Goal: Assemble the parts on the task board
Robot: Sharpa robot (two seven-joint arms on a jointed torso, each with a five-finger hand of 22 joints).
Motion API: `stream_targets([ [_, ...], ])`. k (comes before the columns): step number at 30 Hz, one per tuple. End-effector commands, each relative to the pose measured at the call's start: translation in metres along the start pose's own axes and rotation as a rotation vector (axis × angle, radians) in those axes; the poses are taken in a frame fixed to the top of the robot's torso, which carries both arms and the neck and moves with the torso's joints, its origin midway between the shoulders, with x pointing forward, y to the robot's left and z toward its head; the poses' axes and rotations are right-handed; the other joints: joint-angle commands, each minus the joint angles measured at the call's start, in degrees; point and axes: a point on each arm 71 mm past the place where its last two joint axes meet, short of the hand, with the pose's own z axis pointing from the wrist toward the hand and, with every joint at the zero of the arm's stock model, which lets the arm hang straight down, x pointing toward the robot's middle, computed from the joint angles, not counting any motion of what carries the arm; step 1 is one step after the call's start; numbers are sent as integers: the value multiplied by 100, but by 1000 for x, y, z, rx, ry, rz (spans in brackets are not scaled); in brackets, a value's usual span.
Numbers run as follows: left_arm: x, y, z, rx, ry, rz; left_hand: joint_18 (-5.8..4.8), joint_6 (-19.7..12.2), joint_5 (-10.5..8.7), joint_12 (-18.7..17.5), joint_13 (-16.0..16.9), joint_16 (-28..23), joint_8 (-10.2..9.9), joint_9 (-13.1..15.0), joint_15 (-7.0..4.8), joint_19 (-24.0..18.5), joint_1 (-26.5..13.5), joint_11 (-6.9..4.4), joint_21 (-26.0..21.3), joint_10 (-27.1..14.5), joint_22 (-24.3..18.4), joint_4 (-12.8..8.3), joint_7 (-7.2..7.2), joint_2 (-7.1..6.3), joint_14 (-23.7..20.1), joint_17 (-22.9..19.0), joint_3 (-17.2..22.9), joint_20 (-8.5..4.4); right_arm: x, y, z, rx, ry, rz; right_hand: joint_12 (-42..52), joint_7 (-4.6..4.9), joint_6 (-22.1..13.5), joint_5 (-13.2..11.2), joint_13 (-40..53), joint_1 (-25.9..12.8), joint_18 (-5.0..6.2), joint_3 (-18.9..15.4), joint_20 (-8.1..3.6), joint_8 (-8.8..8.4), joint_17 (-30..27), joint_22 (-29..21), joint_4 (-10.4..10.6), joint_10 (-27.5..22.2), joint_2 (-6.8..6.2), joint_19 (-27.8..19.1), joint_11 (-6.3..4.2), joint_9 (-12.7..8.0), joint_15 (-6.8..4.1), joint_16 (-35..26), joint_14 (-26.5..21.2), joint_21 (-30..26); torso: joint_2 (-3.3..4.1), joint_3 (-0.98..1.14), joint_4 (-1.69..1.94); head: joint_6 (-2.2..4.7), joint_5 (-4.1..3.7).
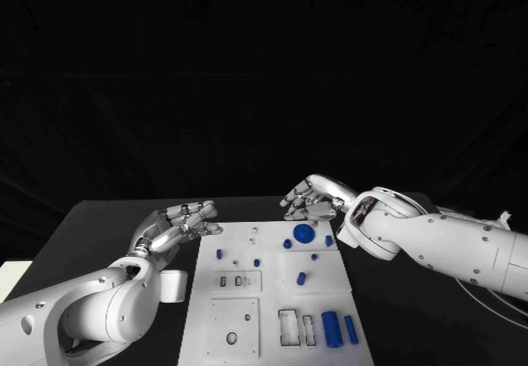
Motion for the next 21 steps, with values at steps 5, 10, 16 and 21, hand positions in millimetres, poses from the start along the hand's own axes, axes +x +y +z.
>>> stream_targets([
  [5, 9, -8, -5, -9, 54, -58, 48, 21, -19, -50, -11, -55, -48, -7, 26, 39, -70, 16, 60, 11, 21, 2, 15, 13, 4, 35, -53, 10, 9, 4, 0, 61, 179, -344, -11, -8, 25, -53, -62, -113, -232, 193, -6, -38, 2260, 1959, 37, -365, -88, 91, 70, 4, 53, 2148, 287, 1756, 219, -22, 80, 32, -104],
  [10, 9, -10, -6, -13, 59, -62, 46, 7, -16, -92, -15, -76, -84, -9, 34, 47, -90, 31, 86, -9, 35, -8, 37, 17, 4, 69, -75, 12, 12, 8, -1, 65, 213, -411, -15, -10, -4, -77, -71, -134, -295, 236, 46, -37, 3040, 2479, 77, -421, -138, 65, 79, 5, 59, 2822, 319, 2238, 263, -18, 113, 32, -120],
  [16, 9, -10, -7, -15, 60, -62, 46, 6, -15, -98, -15, -79, -89, -8, 35, 50, -92, 33, 92, -11, 38, -11, 39, 17, 5, 75, -79, 13, 13, 7, -1, 76, 237, -462, -19, -6, 1, -111, -82, -124, -277, 251, 80, -36, 3238, 2566, 119, -531, -177, -27, 110, 8, 83, 3034, 268, 2368, 296, -22, 139, 45, -144],
  [21, 10, -11, -7, -17, 61, -63, 46, 4, -14, -108, -15, -84, -97, -8, 37, 54, -97, 36, 100, -15, 42, -14, 42, 19, 6, 84, -85, 14, 14, 7, 1, 75, 237, -484, -19, 0, 11, -117, -86, -98, -265, 266, 103, -34, 3292, 2581, 142, -587, -174, -76, 123, 11, 92, 3100, 245, 2409, 313, -11, 154, 20, -130],
])
